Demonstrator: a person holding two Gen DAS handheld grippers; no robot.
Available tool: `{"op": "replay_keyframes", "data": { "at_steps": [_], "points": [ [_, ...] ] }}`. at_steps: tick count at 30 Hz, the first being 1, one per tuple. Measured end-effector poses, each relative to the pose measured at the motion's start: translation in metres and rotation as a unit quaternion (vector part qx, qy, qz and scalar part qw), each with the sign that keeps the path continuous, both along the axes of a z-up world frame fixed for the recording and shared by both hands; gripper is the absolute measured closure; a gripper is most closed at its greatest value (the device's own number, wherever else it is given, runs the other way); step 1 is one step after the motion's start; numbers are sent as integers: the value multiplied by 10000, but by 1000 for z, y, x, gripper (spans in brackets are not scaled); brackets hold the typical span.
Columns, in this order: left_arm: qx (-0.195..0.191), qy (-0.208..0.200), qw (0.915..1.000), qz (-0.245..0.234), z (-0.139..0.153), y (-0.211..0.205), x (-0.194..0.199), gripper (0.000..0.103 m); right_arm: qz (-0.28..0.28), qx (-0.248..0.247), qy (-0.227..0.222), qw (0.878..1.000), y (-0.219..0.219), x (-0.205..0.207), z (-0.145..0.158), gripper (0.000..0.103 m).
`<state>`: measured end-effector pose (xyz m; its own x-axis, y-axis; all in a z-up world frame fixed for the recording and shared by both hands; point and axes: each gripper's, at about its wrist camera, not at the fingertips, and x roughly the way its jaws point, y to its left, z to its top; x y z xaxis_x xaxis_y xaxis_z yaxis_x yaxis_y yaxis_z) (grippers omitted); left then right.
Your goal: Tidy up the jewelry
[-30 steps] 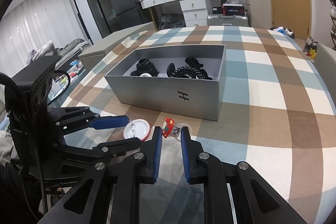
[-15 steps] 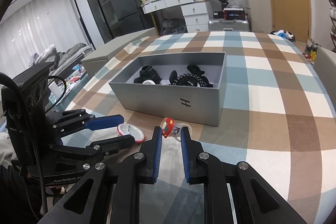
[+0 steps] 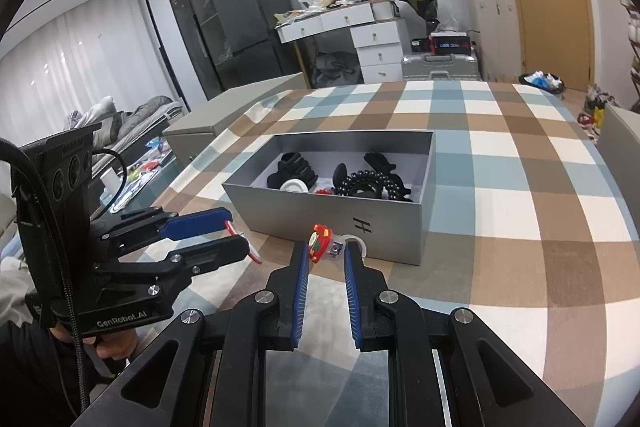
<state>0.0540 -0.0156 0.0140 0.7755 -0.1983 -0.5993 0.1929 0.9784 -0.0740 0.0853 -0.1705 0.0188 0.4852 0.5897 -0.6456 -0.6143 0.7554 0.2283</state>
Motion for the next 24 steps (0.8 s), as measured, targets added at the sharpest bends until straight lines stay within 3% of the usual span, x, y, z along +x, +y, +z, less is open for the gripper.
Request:
{"op": "replay_keyframes", "data": {
  "at_steps": [6,7,8,9,17,19,21,24],
  "points": [
    [-3,27,10000,-8,-3,-2,0,72,1,-14,-18,10000,0,0,0,86],
    [-1,24,10000,-16,-3,-2,0,74,0,-13,-15,10000,0,-1,0,86],
    [3,35,10000,-34,-3,-2,0,84,-8,-12,-21,10000,0,-1,0,86],
    [6,50,10000,-43,-3,-3,0,88,-10,-12,-18,10000,0,-1,0,86],
    [121,195,9996,-189,-7,-7,-1,87,-44,-51,20,10000,-3,0,-3,86],
    [193,250,9993,-196,-9,-7,0,81,-67,-35,33,10000,-5,1,-2,86],
    [307,385,9986,-213,-14,-9,4,48,-81,-39,13,10000,-5,0,-1,86],
    [374,601,9971,-279,-23,-15,11,46,-96,-17,-4,10000,-6,0,0,86]
  ]
}}
